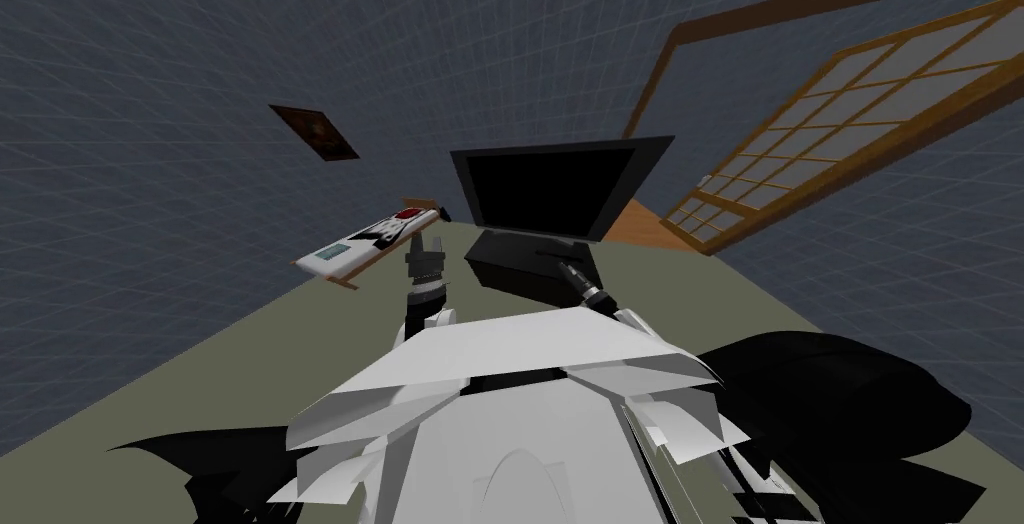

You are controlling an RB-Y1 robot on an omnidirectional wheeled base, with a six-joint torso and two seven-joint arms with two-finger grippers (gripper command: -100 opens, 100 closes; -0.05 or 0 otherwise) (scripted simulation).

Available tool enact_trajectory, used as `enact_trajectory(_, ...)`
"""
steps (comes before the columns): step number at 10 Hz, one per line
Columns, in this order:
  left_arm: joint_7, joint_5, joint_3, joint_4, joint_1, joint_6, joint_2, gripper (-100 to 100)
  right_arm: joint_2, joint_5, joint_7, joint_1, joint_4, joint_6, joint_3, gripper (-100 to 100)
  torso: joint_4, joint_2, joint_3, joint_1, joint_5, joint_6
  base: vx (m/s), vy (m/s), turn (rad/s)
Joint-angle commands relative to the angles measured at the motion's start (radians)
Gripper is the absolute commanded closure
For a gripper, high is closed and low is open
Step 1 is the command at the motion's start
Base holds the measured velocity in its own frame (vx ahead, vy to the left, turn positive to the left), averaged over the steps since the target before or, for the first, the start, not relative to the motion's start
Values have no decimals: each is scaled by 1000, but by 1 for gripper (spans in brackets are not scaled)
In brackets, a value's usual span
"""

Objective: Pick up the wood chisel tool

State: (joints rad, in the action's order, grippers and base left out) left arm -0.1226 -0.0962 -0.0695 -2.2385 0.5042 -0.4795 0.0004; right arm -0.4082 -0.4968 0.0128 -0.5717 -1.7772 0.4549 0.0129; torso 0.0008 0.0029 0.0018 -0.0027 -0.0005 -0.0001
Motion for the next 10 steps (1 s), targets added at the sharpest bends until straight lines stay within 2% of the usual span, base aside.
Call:
enact_trajectory(1, 0, 0, 0, 0, 0, 0, 0, 0, -44, -50, 18, -3, 50, -12, -11, -100, 0, 0, 0, 0, 0, 0, -62, 4, 453)
enact_trajectory(3, 0, 0, 0, 0, 0, 0, 0, 0, -44, -69, 18, -3, 71, -12, -11, -100, 0, 0, 0, -1, 0, 1, -36, -1, 101)
enact_trajectory(4, 0, 0, 0, 0, 0, 0, 0, 0, -65, -114, 25, 1, 113, -16, -15, -100, 0, -1, -1, -1, 0, 1, -23, 7, 336)
enact_trajectory(5, 0, 0, 0, 0, 0, 0, 0, 0, -65, -117, 25, 1, 127, -16, -15, -100, 0, -2, -1, 0, 0, 0, -22, -5, 204)
enact_trajectory(8, 0, 0, 0, 0, 0, 0, 0, 0, -99, -206, 40, 11, 229, -25, -21, -100, 0, -2, -1, -1, 0, 1, -23, -4, 287)
enact_trajectory(9, 0, 0, 0, 0, 0, 0, 0, 0, -99, -216, 40, 11, 243, -25, -21, -100, 0, -2, -1, -1, 0, 0, -15, -9, 172)
enact_trajectory(10, 0, 0, 0, 0, 0, 0, 0, 0, -114, -255, 47, 17, 300, -30, -24, -100, 0, -2, -1, -1, 0, 1, -12, -9, 332)
